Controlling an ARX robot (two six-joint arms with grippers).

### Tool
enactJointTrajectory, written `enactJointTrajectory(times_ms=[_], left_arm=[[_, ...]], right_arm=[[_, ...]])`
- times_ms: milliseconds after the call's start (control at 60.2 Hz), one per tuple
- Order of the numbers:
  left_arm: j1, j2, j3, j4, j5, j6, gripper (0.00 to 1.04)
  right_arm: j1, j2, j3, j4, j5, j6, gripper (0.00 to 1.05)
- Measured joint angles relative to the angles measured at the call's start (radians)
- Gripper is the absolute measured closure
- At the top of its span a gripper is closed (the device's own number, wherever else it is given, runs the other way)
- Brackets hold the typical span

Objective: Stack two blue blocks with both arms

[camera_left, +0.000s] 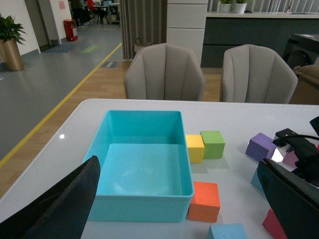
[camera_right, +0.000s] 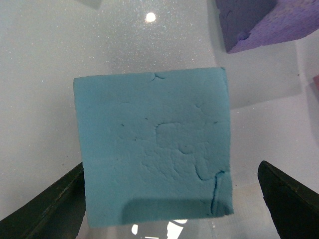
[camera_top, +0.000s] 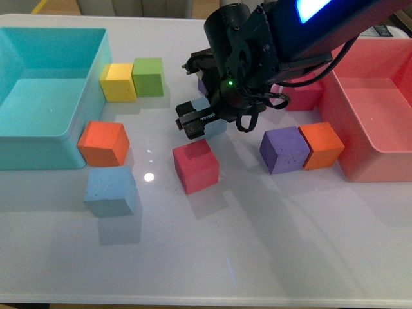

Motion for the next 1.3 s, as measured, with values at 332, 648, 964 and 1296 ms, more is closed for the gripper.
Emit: enactJointTrajectory(times_ms=[332,648,964,1296], left_arm=[[0.0,0.0,0.0,0.0,0.0,0.0,0.09],[0.0,0.0,0.0,0.0,0.001,0.0,0.09],[0.0,0.0,0.0,-0.001,0.0,0.0,0.09],[0.0,0.0,0.0,-0.001,0.0,0.0,0.09]], right_arm=[[-0.057,-0.385,-0.351,0.312,0.014,0.011,0.09],[-0.143,-0.822,-0.88,0.727,0.174,0.057,0.21],[-0.276,-1.136,-1.337,1.069,0.127,0.086,0.81],[-0.359,-1.332,-1.543,1.076,0.045,0.091,1.03]])
